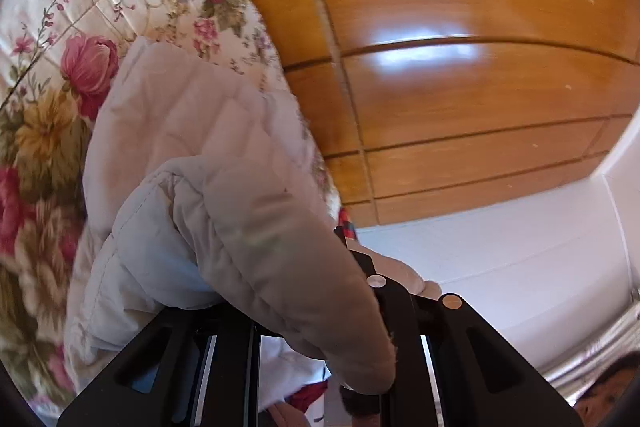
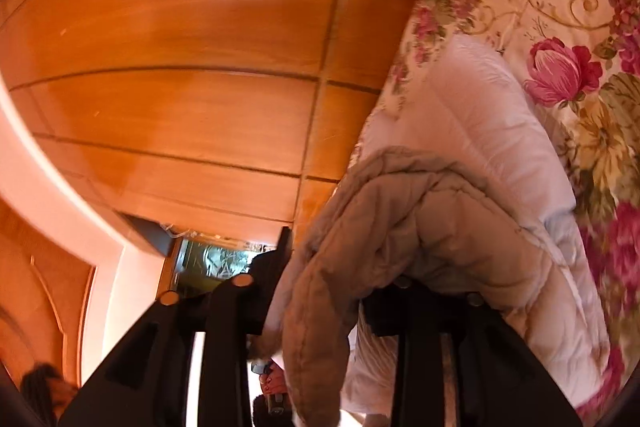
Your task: Fold small clothes
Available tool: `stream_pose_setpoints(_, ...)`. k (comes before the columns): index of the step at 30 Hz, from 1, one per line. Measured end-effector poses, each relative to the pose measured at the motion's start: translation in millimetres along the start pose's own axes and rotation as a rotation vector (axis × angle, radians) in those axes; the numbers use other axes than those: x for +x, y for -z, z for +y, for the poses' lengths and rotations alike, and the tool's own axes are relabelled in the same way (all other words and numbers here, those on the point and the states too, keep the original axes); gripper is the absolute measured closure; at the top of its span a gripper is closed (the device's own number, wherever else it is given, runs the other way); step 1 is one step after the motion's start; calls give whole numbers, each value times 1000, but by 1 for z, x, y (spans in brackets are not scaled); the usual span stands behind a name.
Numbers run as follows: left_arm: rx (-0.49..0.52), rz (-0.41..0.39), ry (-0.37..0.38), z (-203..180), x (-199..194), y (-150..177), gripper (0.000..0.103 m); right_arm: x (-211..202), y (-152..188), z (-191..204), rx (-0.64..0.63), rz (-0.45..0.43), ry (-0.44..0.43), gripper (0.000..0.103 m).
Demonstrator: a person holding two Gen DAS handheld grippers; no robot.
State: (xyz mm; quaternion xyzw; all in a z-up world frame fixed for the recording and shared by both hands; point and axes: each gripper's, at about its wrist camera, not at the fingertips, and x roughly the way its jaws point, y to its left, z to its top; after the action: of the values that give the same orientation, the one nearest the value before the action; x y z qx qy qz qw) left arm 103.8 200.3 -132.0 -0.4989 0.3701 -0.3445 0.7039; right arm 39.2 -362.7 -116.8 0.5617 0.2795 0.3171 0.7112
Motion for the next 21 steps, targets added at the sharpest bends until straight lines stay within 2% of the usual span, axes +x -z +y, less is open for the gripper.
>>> stream_pose_setpoints(3,-31,-6,-43,11,13,-16,85,13,-15,-13,53,-22,2,48)
stream_pose_setpoints(4,-47,-10,-62,15,18,-23,80,16,-18,-14,66,-30,-5,41)
stream_pose_setpoints(6,-89,-22,-68,21,25,-32,72,22,-27,-18,76,-54,-13,39)
stream_pose_setpoints(7,-115,-33,-49,24,27,-37,62,25,-30,-19,72,-57,-8,38)
stream_pose_setpoints(8,-128,-44,-33,24,29,-41,47,27,-33,-18,67,-59,0,37)
stream_pose_setpoints(10,-142,-91,20,21,27,-48,40,33,-38,-16,38,-61,37,36)
stream_pose_setpoints(12,-93,-154,36,11,21,-58,34,37,-42,-11,6,-49,71,33)
stream_pose_setpoints(14,-31,-205,-23,2,14,-66,32,37,-44,-2,-32,-38,77,26)
stream_pose_setpoints(16,13,-222,-83,-4,11,-70,32,34,-46,6,-57,-34,62,18)
stream_pose_setpoints(17,37,-223,-137,-6,11,-71,31,31,-47,9,-62,-38,48,14)
stream_pose_setpoints(21,153,-203,-318,-8,16,-66,31,4,-56,24,-120,-144,36,12)
